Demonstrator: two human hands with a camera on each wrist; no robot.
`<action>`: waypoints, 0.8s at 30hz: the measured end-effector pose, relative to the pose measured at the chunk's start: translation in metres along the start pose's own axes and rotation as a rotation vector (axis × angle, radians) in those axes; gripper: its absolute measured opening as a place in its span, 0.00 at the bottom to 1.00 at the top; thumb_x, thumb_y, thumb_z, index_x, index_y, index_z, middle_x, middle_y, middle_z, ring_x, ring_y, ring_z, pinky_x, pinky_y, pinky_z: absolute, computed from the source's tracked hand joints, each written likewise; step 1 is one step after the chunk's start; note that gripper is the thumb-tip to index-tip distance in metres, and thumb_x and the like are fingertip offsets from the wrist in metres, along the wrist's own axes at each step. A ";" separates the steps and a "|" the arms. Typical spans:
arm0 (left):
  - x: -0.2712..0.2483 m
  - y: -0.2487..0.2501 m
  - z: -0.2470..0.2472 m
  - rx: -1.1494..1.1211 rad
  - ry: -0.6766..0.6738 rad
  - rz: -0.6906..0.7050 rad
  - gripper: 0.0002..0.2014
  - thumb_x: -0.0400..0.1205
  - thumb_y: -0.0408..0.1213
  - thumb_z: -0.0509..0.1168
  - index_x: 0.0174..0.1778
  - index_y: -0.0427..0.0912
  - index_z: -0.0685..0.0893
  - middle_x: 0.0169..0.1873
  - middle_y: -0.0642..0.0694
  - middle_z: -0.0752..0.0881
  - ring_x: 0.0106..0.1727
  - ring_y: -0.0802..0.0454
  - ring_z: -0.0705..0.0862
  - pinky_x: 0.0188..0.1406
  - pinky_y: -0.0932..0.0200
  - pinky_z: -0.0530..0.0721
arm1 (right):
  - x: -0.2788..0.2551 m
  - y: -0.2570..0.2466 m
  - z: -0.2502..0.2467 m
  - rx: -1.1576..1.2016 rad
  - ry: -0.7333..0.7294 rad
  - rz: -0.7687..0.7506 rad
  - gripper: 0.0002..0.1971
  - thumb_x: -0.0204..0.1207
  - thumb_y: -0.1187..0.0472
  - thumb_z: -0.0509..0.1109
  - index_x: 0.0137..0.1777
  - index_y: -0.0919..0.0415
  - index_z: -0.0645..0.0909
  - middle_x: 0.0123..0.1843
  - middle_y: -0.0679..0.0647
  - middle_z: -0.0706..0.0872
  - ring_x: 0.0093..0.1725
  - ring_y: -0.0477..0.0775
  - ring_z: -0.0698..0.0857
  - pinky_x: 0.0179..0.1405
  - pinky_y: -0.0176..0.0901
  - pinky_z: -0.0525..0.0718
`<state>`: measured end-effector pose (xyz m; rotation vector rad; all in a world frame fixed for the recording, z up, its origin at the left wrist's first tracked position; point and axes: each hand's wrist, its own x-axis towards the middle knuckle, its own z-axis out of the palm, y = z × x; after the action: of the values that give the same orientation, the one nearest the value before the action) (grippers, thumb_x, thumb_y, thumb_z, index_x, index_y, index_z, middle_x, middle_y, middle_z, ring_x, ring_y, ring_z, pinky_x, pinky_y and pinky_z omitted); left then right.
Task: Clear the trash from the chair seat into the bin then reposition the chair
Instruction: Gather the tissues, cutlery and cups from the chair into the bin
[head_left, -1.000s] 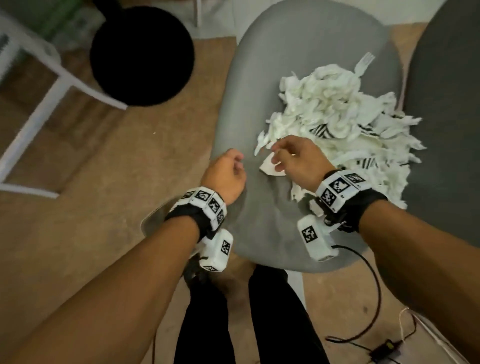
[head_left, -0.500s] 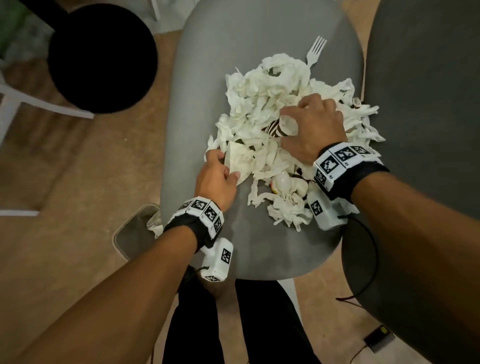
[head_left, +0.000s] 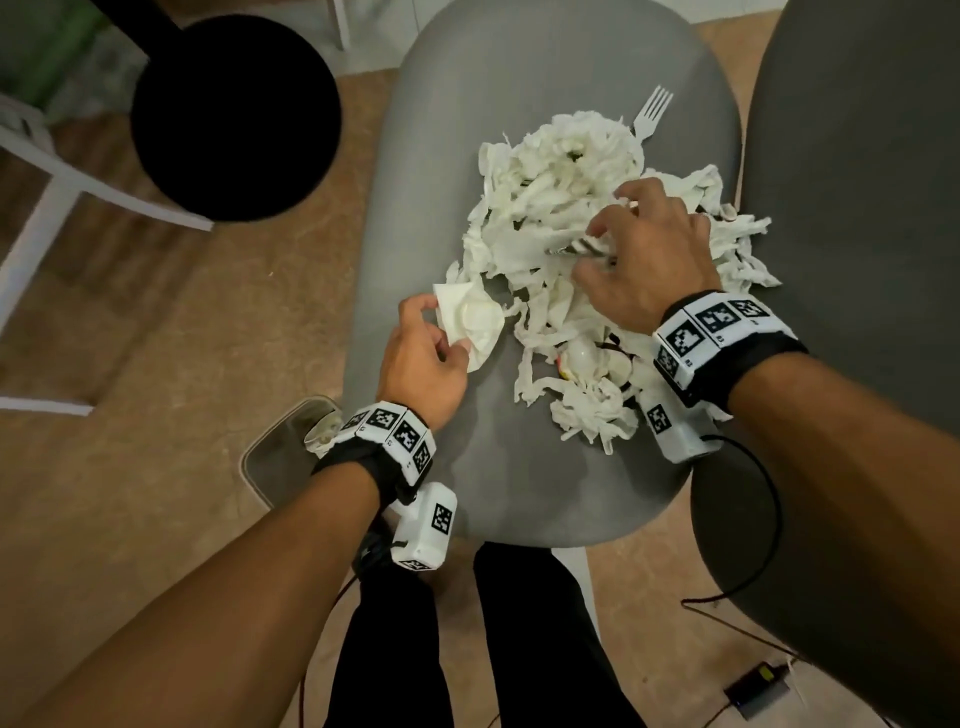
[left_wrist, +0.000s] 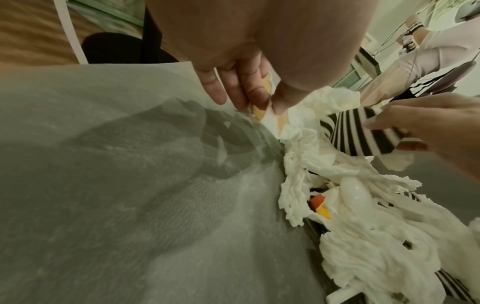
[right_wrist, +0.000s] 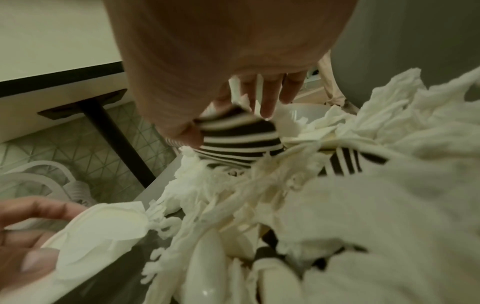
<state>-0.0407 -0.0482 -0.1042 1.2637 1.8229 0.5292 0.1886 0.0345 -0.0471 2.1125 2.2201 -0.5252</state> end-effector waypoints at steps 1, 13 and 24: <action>-0.001 -0.002 -0.001 -0.004 -0.002 0.004 0.25 0.79 0.36 0.69 0.71 0.46 0.68 0.32 0.52 0.81 0.42 0.49 0.84 0.53 0.45 0.84 | -0.002 -0.001 -0.001 -0.029 0.009 -0.031 0.20 0.77 0.48 0.65 0.64 0.56 0.83 0.76 0.59 0.75 0.68 0.68 0.79 0.69 0.64 0.71; -0.020 -0.039 -0.030 -0.035 0.039 -0.005 0.26 0.79 0.34 0.69 0.72 0.46 0.69 0.35 0.50 0.84 0.42 0.51 0.85 0.50 0.57 0.80 | -0.038 -0.048 0.016 -0.090 0.050 -0.228 0.24 0.88 0.50 0.56 0.82 0.55 0.68 0.83 0.66 0.69 0.69 0.73 0.81 0.68 0.70 0.78; -0.042 -0.111 -0.099 -0.087 0.216 -0.074 0.18 0.78 0.32 0.67 0.64 0.43 0.78 0.32 0.53 0.81 0.37 0.52 0.83 0.44 0.56 0.83 | -0.083 -0.175 0.073 0.179 -0.002 -0.426 0.16 0.84 0.50 0.61 0.63 0.60 0.80 0.54 0.58 0.84 0.49 0.63 0.84 0.45 0.55 0.83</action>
<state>-0.1770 -0.1200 -0.1127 1.1111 1.9937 0.7190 0.0088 -0.0679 -0.0563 1.6952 2.7259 -0.7674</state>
